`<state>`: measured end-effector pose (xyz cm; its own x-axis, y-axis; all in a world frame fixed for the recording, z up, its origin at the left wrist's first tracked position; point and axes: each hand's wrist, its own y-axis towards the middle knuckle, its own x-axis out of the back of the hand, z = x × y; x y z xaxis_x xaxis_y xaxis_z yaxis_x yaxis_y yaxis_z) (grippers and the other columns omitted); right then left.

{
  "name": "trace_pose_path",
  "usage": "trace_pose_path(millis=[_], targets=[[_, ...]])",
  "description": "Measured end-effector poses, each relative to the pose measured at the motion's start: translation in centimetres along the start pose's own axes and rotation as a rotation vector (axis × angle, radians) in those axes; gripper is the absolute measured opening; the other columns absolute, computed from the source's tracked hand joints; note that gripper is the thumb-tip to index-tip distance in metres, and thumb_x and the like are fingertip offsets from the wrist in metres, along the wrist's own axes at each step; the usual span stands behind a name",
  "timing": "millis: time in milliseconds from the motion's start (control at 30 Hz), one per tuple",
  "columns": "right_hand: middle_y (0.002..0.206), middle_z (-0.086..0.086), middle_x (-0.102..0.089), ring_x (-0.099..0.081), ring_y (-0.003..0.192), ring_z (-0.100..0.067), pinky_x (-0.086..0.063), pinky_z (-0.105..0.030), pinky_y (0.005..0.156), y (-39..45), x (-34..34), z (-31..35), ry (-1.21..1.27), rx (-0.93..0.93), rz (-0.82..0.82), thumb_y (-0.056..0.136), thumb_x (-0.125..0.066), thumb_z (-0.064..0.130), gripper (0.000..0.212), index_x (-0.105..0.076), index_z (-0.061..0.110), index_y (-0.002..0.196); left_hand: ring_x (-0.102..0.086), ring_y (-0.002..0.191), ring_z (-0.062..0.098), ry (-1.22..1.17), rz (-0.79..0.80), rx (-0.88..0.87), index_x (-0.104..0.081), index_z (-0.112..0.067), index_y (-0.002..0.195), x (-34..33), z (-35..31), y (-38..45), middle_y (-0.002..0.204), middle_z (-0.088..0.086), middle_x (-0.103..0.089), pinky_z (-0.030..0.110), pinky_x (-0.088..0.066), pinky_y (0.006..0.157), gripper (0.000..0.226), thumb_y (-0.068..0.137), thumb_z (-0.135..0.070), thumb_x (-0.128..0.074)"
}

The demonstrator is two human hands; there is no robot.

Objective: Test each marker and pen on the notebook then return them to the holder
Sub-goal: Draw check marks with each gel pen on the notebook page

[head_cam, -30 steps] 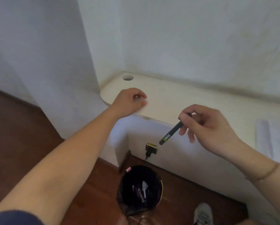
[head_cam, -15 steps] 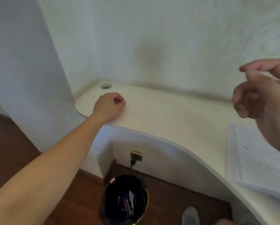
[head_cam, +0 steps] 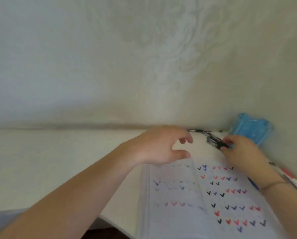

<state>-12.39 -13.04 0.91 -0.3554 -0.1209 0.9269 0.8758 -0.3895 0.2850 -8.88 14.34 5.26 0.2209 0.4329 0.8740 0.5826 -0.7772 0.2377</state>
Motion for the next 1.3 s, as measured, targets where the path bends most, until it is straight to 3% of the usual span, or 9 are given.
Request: trace_pose_path(millis=[100,167,400,567,667,800,1100,1200,1300], targets=[[0.104,0.001,-0.065,-0.062,0.090,-0.022,-0.055,-0.034,0.073,0.1,-1.0,-0.5,-0.259,0.004,-0.006,0.089,-0.057,0.035,0.020,-0.067,0.028,0.106,-0.052,0.088,0.009,0.101,0.361,-0.016,-0.054,-0.034,0.126,-2.8,-2.6,3.3,0.109,-0.012,-0.059,0.028,-0.045,0.077,0.041,0.089,-0.049,-0.061],[0.099,0.004,-0.063,-0.059,0.089,-0.019,-0.054,-0.034,0.072,0.2,-1.6,-0.8,-0.319,0.018,-0.051,0.091,-0.055,0.040,0.019,-0.066,0.030,0.102,-0.053,0.093,0.016,0.207,0.422,0.028,-0.055,-0.031,0.125,-4.7,-3.3,4.5,0.107,-0.006,-0.057,0.031,-0.042,0.074,0.041,0.090,-0.051,-0.058],[0.105,0.002,-0.060,-0.052,0.100,-0.020,-0.051,-0.034,0.075,0.4,-1.8,-0.8,-0.362,0.019,-0.021,0.094,-0.053,0.040,0.022,-0.063,0.024,0.107,-0.058,0.102,0.022,0.222,0.001,0.093,-0.049,-0.031,0.126,-8.5,-2.5,4.8,0.113,-0.004,-0.059,0.033,-0.044,0.076,0.040,0.092,-0.054,-0.050],[0.079,-0.003,-0.067,-0.058,0.080,-0.030,-0.039,-0.044,0.076,-3.4,1.5,2.2,-0.434,0.492,-0.332,0.074,-0.073,0.013,0.015,-0.065,0.014,0.087,-0.054,0.106,0.024,0.353,-0.300,-0.020,-0.055,-0.020,0.123,-8.0,-2.3,4.8,0.121,-0.001,-0.057,0.038,-0.049,0.081,0.044,0.087,-0.044,-0.059],[0.072,0.004,-0.067,-0.062,0.065,-0.022,-0.046,-0.038,0.069,-7.5,2.9,2.5,-0.300,0.561,-0.269,0.066,-0.078,0.013,0.026,-0.067,0.021,0.088,-0.060,0.086,0.024,0.382,-0.190,-0.078,-0.055,-0.020,0.104,-7.9,-4.1,4.1,0.095,-0.002,-0.063,0.034,-0.041,0.067,0.012,0.094,-0.026,-0.052],[0.071,0.013,-0.067,-0.060,0.051,-0.011,-0.045,-0.026,0.038,-11.0,3.3,-0.2,-0.096,0.560,-0.176,0.067,-0.078,0.014,0.029,-0.064,0.027,0.088,-0.055,0.080,0.023,0.376,-0.003,-0.175,-0.046,-0.023,0.111,-8.8,-5.8,2.4,0.097,-0.002,-0.061,0.034,-0.038,0.067,0.015,0.100,-0.029,-0.037],[0.068,0.011,-0.061,-0.058,0.052,-0.015,-0.045,-0.035,0.039,-11.8,3.2,-1.8,-0.092,0.590,-0.092,0.084,-0.050,0.023,0.011,-0.057,0.029,0.088,-0.038,0.060,0.020,0.269,0.099,-0.192,-0.045,-0.040,0.118,-9.4,-5.4,2.4,0.072,0.003,-0.058,0.034,-0.037,0.062,0.033,0.100,-0.055,-0.023],[0.073,0.013,-0.065,-0.061,0.057,-0.014,-0.048,-0.032,0.041,-11.5,3.8,-2.0,-0.117,0.608,-0.079,0.087,-0.054,0.025,0.010,-0.060,0.031,0.093,-0.044,0.068,0.012,0.201,0.141,-0.160,-0.043,-0.043,0.125,-9.3,-5.1,2.7,0.074,-0.004,-0.057,0.031,-0.040,0.068,0.037,0.095,-0.063,-0.032],[0.092,0.017,-0.066,-0.064,0.078,-0.013,-0.052,-0.031,0.060,-10.4,4.5,-3.2,-0.144,0.454,0.018,0.093,-0.059,0.029,0.031,-0.037,0.043,0.112,-0.049,0.101,0.004,0.215,0.152,-0.164,-0.028,-0.048,0.140,-9.4,-4.8,2.8,0.110,-0.019,-0.057,0.028,-0.042,0.089,0.063,0.084,-0.072,-0.045]])
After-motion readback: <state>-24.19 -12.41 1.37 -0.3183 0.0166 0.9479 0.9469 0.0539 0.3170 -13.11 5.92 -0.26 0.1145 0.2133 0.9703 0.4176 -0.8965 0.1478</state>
